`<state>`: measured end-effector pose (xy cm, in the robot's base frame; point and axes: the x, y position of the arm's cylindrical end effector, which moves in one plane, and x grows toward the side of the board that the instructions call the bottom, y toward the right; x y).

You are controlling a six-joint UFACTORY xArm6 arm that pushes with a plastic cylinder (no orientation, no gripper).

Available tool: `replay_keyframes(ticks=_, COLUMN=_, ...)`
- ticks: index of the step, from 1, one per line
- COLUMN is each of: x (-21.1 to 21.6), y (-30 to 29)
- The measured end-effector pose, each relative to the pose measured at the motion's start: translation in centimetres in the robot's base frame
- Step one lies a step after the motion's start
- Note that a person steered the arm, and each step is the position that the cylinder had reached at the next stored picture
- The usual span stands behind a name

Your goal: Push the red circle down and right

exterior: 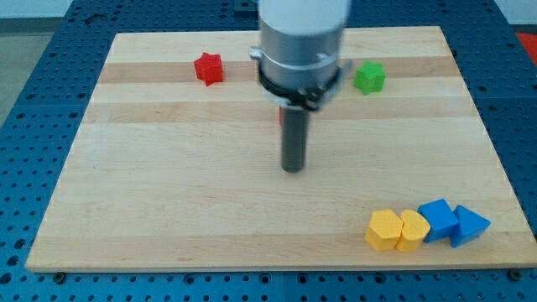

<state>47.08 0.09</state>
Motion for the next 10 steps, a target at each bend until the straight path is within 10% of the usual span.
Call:
replay_keyframes(ticks=3, x=-9.0, y=-0.7)
replay_keyframes(ticks=10, x=-2.5, y=6.5)
